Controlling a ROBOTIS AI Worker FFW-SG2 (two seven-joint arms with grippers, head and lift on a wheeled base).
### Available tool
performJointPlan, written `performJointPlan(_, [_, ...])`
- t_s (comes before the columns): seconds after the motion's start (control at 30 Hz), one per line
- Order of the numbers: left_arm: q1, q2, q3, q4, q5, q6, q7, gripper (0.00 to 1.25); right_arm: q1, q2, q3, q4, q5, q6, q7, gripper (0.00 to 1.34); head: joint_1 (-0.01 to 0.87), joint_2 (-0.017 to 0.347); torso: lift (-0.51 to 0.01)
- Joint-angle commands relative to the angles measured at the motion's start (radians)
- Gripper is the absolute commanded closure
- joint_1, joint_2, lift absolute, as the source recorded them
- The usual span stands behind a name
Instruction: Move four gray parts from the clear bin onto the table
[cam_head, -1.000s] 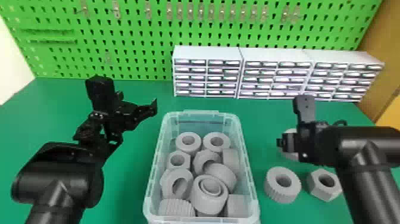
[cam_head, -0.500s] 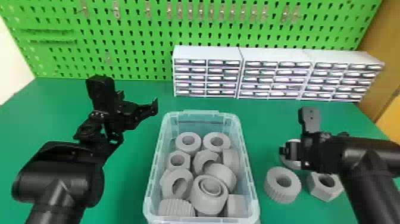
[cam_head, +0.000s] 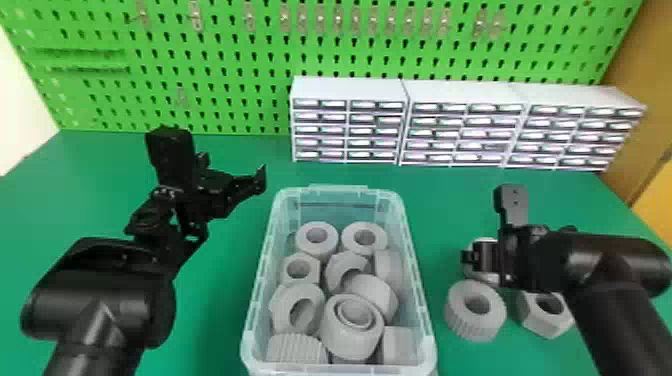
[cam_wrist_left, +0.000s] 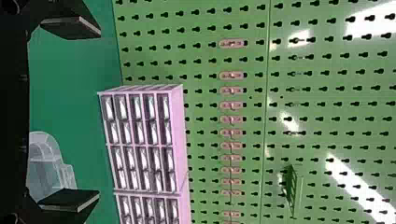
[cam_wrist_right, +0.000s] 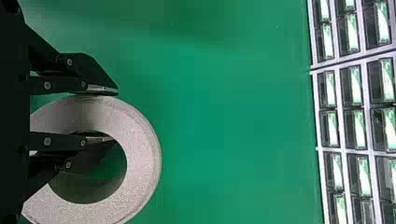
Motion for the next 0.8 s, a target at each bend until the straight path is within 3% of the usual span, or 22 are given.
performJointPlan(0.0, [0.000, 0.000, 0.000, 0.001, -0.001, 0.000, 0.000, 0.08, -0.002, 0.002, 0.000, 0.008, 0.003, -0.003, 0.000, 1.00, 0.686, 0.026, -0.050])
performJointPlan(0.2, [0.000, 0.000, 0.001, -0.001, -0.001, 0.000, 0.000, 0.08, -0.003, 0.008, 0.003, 0.008, 0.025, 0.000, 0.000, 0.99, 0.686, 0.026, -0.050])
performJointPlan(0.37, [0.000, 0.000, 0.001, -0.001, -0.004, 0.000, 0.000, 0.08, -0.006, 0.022, 0.001, 0.003, 0.053, 0.012, 0.000, 0.88, 0.686, 0.026, -0.050])
performJointPlan(0.53, [0.000, 0.000, 0.003, 0.001, -0.004, 0.000, 0.000, 0.08, -0.002, 0.034, -0.020, 0.003, 0.065, 0.009, 0.000, 0.66, 0.686, 0.026, -0.050])
performJointPlan(0.77, [0.000, 0.000, 0.003, 0.001, -0.004, 0.000, 0.000, 0.08, 0.014, 0.048, -0.042, -0.014, 0.083, -0.023, 0.000, 0.57, 0.686, 0.026, -0.050])
